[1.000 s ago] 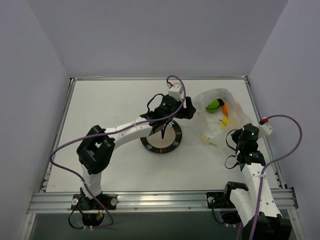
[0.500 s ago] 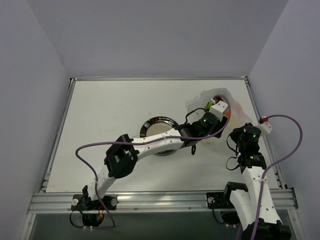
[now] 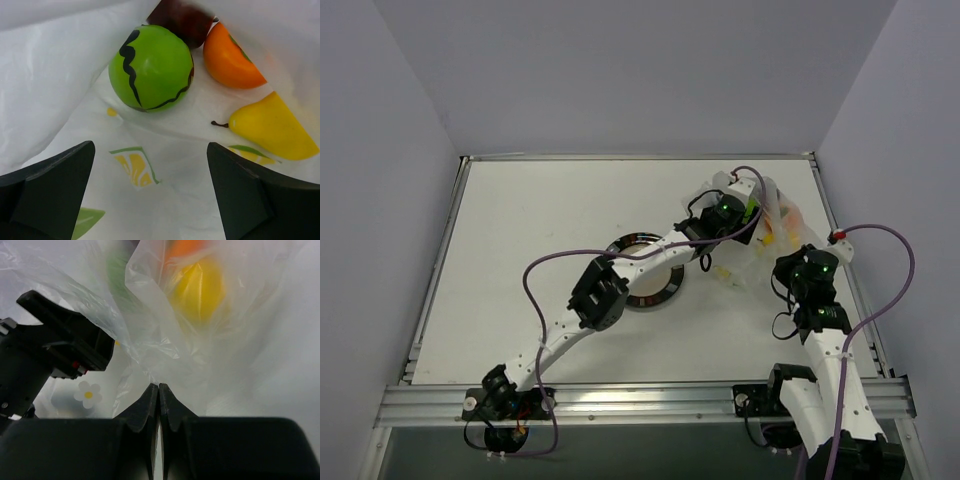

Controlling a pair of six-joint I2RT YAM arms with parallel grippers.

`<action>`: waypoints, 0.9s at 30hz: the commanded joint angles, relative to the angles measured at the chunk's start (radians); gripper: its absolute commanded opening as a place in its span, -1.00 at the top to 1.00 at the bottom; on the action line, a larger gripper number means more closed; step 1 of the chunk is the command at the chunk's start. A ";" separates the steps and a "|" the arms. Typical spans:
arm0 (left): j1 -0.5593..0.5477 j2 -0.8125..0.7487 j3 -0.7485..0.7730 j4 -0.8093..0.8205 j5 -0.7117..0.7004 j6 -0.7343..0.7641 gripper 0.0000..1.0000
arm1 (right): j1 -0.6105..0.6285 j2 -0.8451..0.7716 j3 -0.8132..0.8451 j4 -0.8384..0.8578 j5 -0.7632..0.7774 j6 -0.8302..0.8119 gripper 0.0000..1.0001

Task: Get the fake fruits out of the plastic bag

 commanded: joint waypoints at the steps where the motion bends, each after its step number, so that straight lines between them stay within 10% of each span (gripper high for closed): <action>1: -0.004 0.019 0.132 -0.030 0.010 0.062 -0.88 | 0.014 0.009 0.035 0.029 -0.035 -0.021 1.00; 27: 0.104 0.340 0.380 0.491 0.096 -0.051 -0.89 | 0.054 -0.049 -0.015 0.026 -0.360 -0.067 1.00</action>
